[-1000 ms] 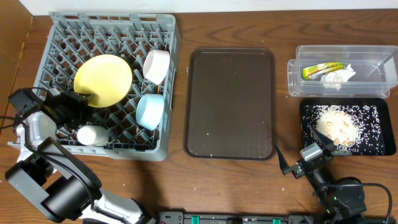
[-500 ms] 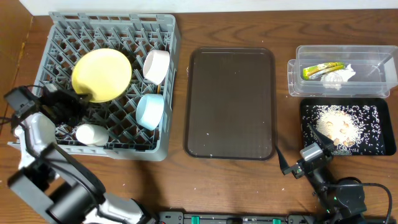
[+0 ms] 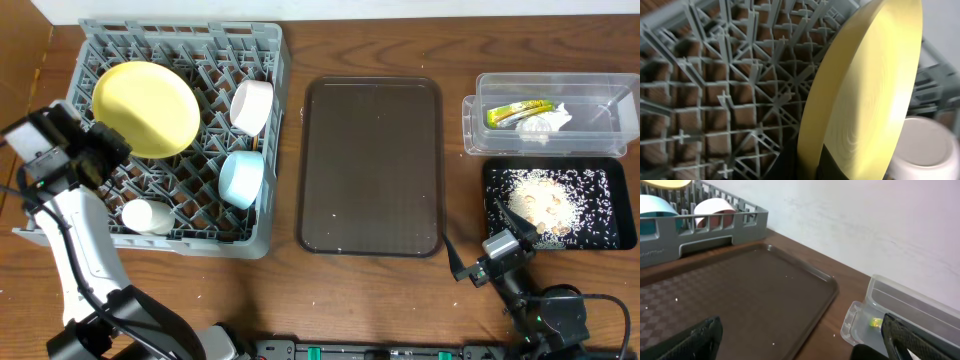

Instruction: Sort waste into correct bins and load items into the dishwasher

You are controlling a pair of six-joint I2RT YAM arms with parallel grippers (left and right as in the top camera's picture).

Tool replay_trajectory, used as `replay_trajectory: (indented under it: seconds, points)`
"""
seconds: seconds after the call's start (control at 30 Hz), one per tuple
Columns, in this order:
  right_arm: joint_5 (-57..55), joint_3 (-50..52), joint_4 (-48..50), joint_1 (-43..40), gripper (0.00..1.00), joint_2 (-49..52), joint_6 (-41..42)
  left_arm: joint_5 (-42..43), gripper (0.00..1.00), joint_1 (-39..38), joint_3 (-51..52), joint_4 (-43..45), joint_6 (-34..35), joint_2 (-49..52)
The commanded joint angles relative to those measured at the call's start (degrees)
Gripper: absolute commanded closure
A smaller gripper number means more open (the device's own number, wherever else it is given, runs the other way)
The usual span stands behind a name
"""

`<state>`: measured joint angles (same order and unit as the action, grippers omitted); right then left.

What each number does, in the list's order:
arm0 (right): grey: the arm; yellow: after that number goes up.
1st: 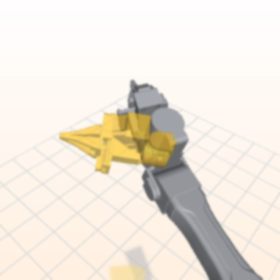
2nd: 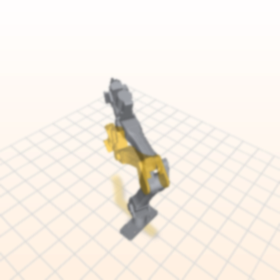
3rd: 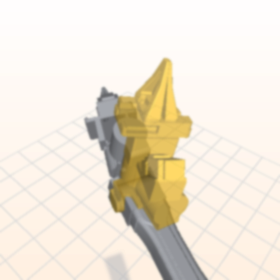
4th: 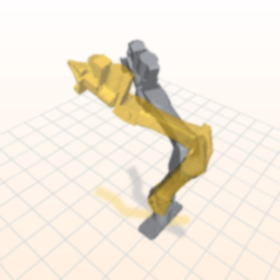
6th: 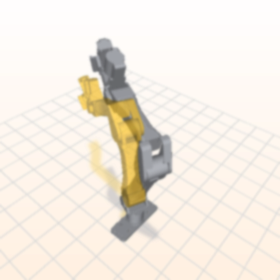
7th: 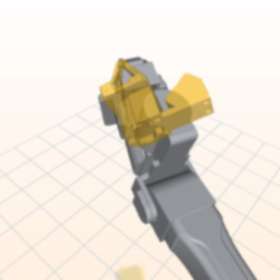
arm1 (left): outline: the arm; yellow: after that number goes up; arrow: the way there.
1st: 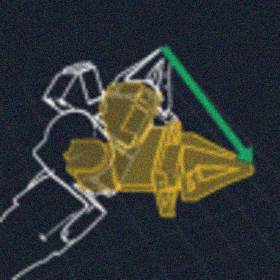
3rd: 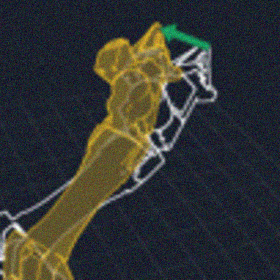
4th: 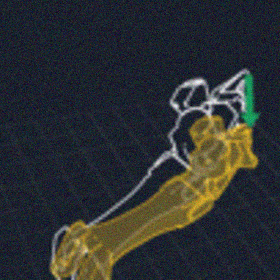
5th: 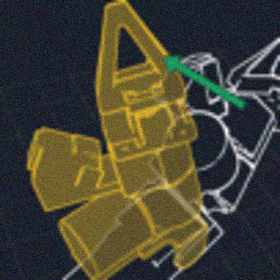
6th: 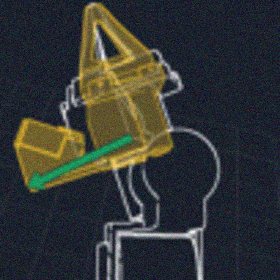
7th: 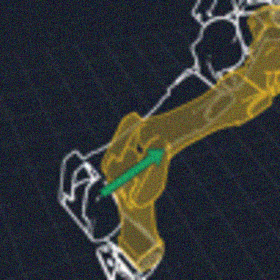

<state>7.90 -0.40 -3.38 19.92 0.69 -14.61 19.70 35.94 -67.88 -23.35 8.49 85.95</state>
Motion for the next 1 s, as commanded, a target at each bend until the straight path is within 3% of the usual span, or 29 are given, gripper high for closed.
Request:
replay_trajectory:
  seconds: [0.0, 0.1, 0.27, 0.57, 0.6, 0.67, 0.73, 0.97]
  points:
    - [-0.2, 0.1, -0.2, -0.7, 0.01, -0.3, -0.2, -7.4, 0.92, -2.4, 0.0, 1.6, -6.4, 0.1]
    - [-0.2, 0.1, -0.2, -0.7, 0.01, -0.3, -0.2, -8.8, 0.92, -5.4, 0.0, 3.3, -10.5, 0.1]
    - [-0.2, 0.1, -0.2, -0.7, 0.01, -0.3, -0.2, -18.6, 0.93, -11.3, 0.1, 2.9, -14.5, 0.2]
    - [-0.2, 0.1, -0.2, -0.7, 0.01, -0.3, -0.2, -33.3, 0.9, -19.8, 0.1, 2.5, -15.8, 0.2]
    - [-0.2, 0.1, -0.2, -0.7, 0.01, -0.3, -0.2, -33.3, 0.83, -20.4, 0.0, 2.0, -15.7, 0.2]
    - [-0.2, 0.1, -0.2, -0.7, 0.01, -0.3, -0.2, -33.3, 0.55, -21.4, 0.0, 0.8, -14.4, 0.1]
    - [-0.1, 0.1, -0.2, -0.7, 0.01, -0.3, -0.2, -33.2, 0.39, -22.0, 0.0, -0.7, -10.1, -0.7]
    - [-0.2, 0.1, -0.2, -0.7, 0.01, -0.3, -0.2, -30.5, 0.28, -22.3, -1.0, -12.6, -1.4, -14.6]
